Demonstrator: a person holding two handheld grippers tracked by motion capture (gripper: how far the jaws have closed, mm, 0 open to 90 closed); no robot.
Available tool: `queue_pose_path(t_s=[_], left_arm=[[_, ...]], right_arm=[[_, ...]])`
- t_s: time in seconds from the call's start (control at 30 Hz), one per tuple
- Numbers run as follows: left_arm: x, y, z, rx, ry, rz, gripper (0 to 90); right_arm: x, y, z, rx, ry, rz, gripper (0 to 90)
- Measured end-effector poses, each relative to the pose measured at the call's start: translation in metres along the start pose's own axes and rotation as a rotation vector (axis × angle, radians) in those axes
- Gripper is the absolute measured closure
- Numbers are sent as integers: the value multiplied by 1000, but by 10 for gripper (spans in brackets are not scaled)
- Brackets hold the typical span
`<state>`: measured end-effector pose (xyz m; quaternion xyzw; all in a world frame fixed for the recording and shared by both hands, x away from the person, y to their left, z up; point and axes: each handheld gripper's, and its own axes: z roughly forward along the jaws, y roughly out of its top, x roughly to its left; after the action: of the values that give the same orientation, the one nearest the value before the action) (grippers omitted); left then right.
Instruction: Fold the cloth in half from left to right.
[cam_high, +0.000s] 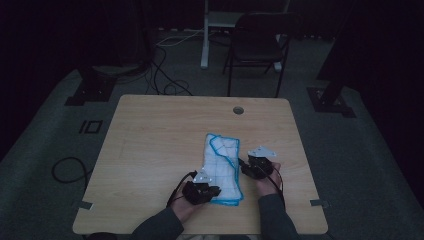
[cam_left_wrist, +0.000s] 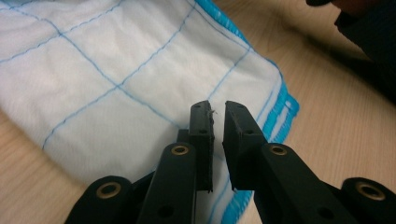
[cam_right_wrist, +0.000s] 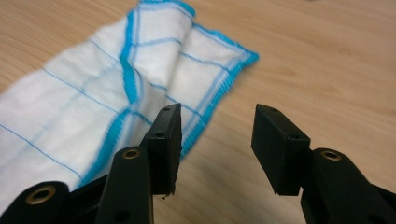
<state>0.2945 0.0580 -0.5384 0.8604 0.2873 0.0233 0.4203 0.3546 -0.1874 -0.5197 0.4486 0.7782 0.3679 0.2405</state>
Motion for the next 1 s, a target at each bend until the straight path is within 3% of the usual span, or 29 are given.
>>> queue_pose_path(t_s=[0.4, 0.63, 0.83, 1.0], left_arm=[[-6, -7, -2, 12, -16, 28, 797], [-3, -10, -7, 4, 0, 19, 796], [2, -14, -12, 5, 16, 8, 796], [-1, -15, -13, 6, 14, 20, 784]], right_arm=[[19, 21, 16, -27, 53, -71, 582], [28, 40, 30, -39, 90, -118, 635], [39, 56, 49, -19, 118, -162, 696], [50, 63, 71, 33, 119, -203, 648]])
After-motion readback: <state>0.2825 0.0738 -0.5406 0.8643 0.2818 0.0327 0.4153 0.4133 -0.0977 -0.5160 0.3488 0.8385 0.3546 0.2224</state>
